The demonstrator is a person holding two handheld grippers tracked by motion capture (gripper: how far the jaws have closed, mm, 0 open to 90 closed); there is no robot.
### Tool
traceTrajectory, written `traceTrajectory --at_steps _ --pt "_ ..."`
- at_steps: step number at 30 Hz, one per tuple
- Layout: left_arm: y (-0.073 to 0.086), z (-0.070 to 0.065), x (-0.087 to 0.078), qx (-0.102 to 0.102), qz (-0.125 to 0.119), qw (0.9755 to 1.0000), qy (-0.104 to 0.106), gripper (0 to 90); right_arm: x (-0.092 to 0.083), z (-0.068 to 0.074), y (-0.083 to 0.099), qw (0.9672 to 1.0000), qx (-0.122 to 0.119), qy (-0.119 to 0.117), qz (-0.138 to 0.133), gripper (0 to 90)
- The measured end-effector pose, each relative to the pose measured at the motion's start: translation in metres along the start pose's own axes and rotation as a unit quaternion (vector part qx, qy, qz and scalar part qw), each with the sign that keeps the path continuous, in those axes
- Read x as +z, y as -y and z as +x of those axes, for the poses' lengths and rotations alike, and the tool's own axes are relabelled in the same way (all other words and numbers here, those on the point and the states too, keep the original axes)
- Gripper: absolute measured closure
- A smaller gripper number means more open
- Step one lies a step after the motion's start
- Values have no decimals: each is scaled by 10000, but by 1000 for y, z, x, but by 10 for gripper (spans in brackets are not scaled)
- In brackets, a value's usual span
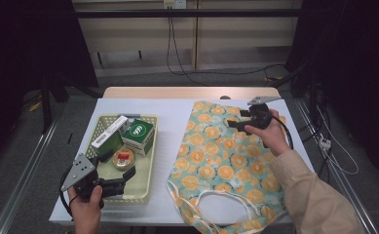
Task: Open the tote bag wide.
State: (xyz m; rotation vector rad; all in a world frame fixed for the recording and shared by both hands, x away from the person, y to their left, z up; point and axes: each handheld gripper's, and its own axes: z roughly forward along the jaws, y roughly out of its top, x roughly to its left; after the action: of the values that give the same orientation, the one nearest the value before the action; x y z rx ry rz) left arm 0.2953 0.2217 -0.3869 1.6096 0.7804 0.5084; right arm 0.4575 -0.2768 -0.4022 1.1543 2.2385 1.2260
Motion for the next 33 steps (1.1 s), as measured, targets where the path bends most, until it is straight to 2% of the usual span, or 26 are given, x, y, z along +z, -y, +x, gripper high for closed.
traceTrajectory --at_steps 2,3,4,7,8,9,10,11,12,15,18,20,22,23,24,28,30,33 --pt "1 1 0 -30 18 10000 0 47 -11 16 9 9999 -70 -78 70 227" --pt "1 2 -1 -73 -5 10000 7 47 -11 16 9 9999 -70 -78 70 227" --pt "1 2 0 -113 -36 9999 23 47 -22 32 19 9996 -246 -92 140 230" --pt "0 2 0 -91 8 10000 20 47 -37 54 35 9989 -313 -340 118 248" --pt "0 2 0 -98 10 10000 15 47 -37 54 35 9989 -313 -340 118 248" --pt "0 2 0 -85 9 10000 5 47 -42 61 40 9986 -340 -399 99 249" --pt "0 1 0 -92 0 10000 3 47 -50 73 50 9976 -474 -486 126 252" --pt "0 1 0 -107 -9 9999 -6 47 -50 73 50 9976 -474 -486 126 252" --pt "0 1 0 -90 -9 10000 -5 47 -56 86 60 9963 -560 -640 140 278" --pt "-2 0 -1 -64 -28 10000 -24 47 -61 104 75 9928 -673 -974 208 363" --pt "-2 -1 -1 -53 -34 10000 -33 47 -60 120 87 9891 -886 -1096 427 418" --pt "-2 0 -1 -11 -13 10000 -3 47 -61 127 93 9877 -887 -1196 473 460" --pt "-3 0 -1 44 16 10000 4 47 -62 133 96 9865 -995 -1200 498 472" --pt "-3 -2 0 -24 -43 10000 -2 46 -62 136 98 9856 -1019 -1242 525 475" --pt "-3 -2 -1 36 -14 10000 16 46 -61 138 100 9845 -1021 -1312 568 489" --pt "-4 -4 -1 7 -60 10000 20 47 -53 146 109 9794 -1254 -1310 884 542" --pt "-4 -4 -1 14 -62 10000 8 46 -51 146 111 9786 -1252 -1335 938 569" --pt "-4 -3 -3 12 -85 10000 -28 46 -48 146 111 9796 -1265 -1279 899 775"
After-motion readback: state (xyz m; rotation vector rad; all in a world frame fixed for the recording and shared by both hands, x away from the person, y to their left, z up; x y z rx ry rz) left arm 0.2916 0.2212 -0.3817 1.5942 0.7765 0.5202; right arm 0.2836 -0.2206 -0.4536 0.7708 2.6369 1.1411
